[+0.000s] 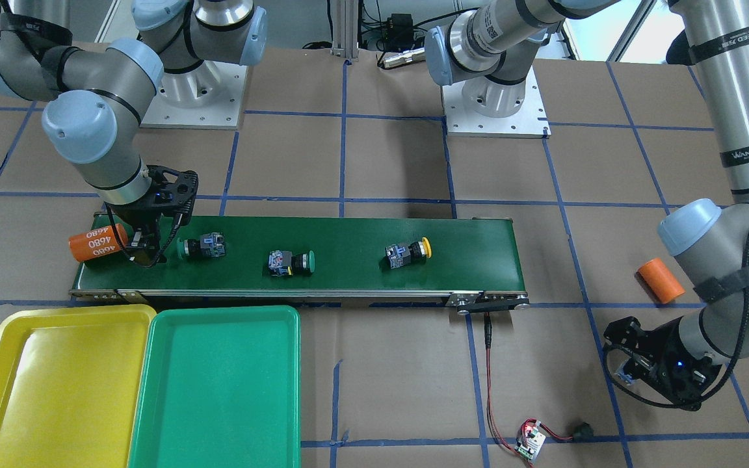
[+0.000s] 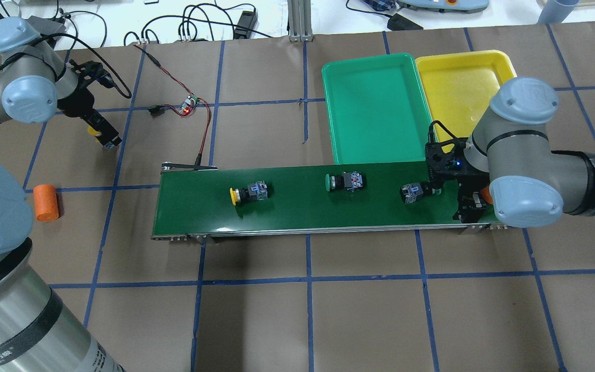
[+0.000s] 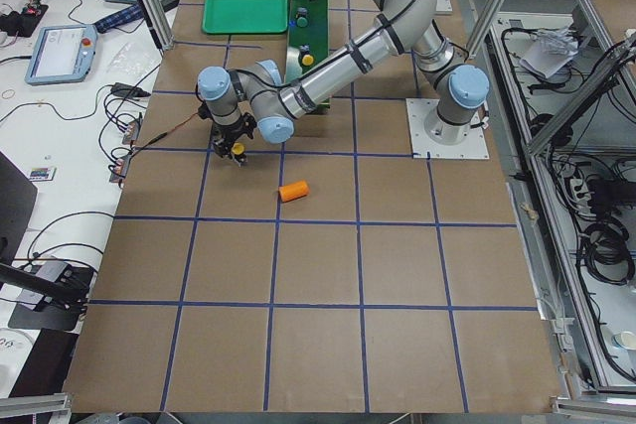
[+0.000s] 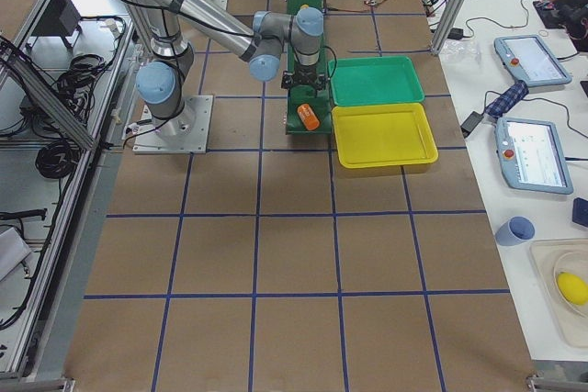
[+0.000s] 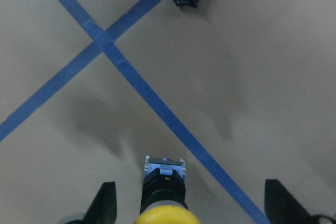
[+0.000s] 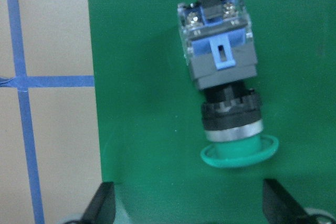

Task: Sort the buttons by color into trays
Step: 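Grasp the yellow-capped button with left gripper while right gripper grasps a green-capped button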

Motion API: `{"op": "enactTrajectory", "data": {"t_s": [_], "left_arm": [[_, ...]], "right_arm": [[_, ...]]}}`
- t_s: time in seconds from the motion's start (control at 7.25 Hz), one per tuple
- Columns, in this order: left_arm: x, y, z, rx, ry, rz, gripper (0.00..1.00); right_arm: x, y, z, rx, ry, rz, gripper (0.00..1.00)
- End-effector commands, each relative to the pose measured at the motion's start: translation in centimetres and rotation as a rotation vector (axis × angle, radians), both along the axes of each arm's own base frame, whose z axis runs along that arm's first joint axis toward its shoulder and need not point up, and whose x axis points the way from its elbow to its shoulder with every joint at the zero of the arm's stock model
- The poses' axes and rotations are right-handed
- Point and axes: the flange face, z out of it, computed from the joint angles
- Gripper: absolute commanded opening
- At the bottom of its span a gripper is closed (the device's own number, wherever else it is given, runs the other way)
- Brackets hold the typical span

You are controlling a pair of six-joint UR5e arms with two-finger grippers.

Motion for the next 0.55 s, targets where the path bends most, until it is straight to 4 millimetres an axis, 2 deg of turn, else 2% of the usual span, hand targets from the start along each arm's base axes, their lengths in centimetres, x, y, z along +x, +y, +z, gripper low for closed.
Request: {"op": "enactTrajectory", "data": {"t_s": [0.0, 0.14, 0.41], "left_arm": [[0.1, 0.1, -0.4, 0.007, 0.002, -0.006, 0.82], [0.9, 0.2, -0.4, 0.007, 0.002, 0.006, 0.42], [1.3, -0.1, 0.2, -0.005, -0.001, 0.011, 0.00]], "right_arm": [[0.1, -0.3, 0.1, -0.007, 0.001, 0.003, 1.00], [0.4, -0.2, 0.1, -0.007, 0.001, 0.006, 1.00], [0.9, -0.5, 0.1, -0.012, 0.000, 0.012, 1.00]]}}
